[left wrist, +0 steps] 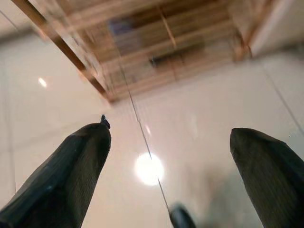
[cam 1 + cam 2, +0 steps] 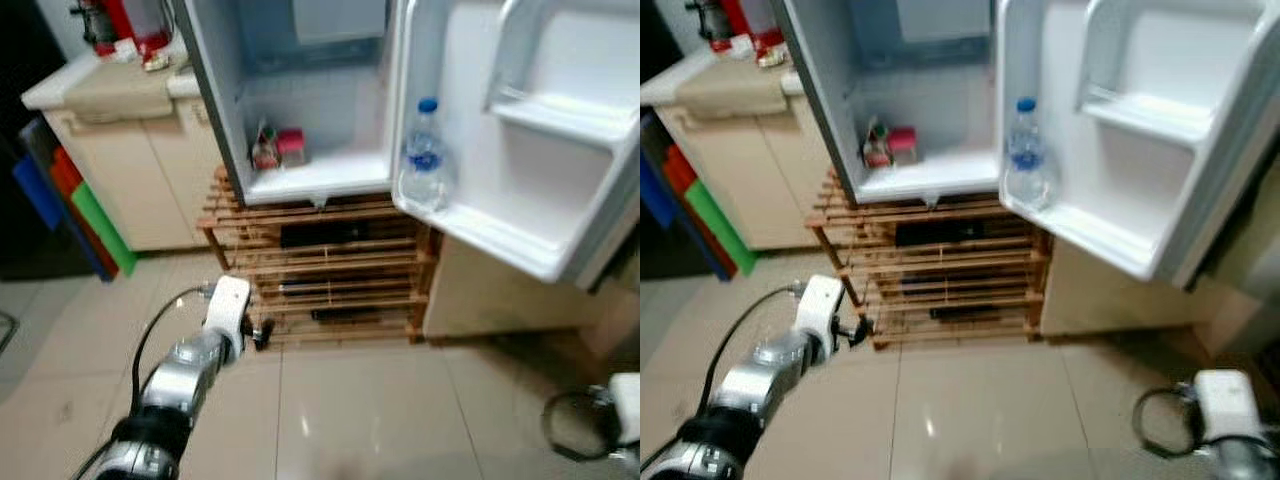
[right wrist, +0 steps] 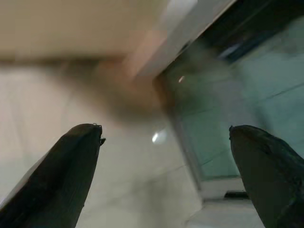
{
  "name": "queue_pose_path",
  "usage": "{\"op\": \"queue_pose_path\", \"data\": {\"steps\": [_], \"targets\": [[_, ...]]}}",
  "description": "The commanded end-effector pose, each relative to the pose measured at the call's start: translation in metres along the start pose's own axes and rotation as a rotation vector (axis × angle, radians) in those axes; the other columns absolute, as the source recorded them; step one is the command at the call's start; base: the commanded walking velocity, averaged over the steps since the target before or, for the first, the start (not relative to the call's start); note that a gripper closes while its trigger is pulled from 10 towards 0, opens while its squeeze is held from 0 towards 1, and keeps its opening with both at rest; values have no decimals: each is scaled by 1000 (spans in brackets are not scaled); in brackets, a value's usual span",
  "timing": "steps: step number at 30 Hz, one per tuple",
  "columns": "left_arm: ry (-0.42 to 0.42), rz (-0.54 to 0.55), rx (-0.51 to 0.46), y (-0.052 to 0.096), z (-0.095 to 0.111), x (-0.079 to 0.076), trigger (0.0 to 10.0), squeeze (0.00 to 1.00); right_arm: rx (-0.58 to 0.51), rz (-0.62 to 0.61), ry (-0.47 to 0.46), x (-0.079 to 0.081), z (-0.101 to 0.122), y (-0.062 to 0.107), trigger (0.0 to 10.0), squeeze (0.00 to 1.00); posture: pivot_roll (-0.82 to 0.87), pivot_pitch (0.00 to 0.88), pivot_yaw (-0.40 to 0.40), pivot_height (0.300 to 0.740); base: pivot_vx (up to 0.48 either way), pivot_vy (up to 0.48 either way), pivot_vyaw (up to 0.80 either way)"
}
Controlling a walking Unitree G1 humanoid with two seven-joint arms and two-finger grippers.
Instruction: Restocking fridge
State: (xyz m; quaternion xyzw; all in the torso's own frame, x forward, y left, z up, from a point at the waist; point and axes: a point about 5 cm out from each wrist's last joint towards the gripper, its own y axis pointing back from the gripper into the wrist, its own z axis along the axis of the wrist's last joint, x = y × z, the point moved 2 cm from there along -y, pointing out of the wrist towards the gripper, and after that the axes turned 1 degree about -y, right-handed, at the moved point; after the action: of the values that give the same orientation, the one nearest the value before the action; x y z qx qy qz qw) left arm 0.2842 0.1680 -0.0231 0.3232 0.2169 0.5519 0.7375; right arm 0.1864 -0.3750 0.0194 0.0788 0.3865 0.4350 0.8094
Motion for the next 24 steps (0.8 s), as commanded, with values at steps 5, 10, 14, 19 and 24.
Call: {"op": "queue_pose_path", "data": {"steps": [5, 10, 14, 19, 24], "targets": [[-3, -46, -89, -2, 13, -10, 10000, 0, -107, 152, -38, 43, 28, 13, 10000, 0, -141, 0, 77, 740, 0, 0, 0], [-26, -48, -116, -6, 14, -15, 10000, 0, -104, 30, -23, 41, 28, 7, 10000, 0, -134, 0, 79, 740, 0, 0, 0], [-41, -39, -111, -6, 11, -13, 10000, 0, -184, -63, 13, 35, 49, 6, 10000, 0, -124, 0, 80, 740, 0, 0, 0], [-98, -6, -45, 0, -12, 6, 10000, 0, -445, -207, 44, 35, 123, 12, 10000, 0, -71, 0, 126, 740, 0, 0, 0], [-129, 0, 10, 8, -33, 22, 10000, 0, -514, -319, 54, 30, 165, 8, 10000, 0, -32, 0, 167, 740, 0, 0, 0]]}}
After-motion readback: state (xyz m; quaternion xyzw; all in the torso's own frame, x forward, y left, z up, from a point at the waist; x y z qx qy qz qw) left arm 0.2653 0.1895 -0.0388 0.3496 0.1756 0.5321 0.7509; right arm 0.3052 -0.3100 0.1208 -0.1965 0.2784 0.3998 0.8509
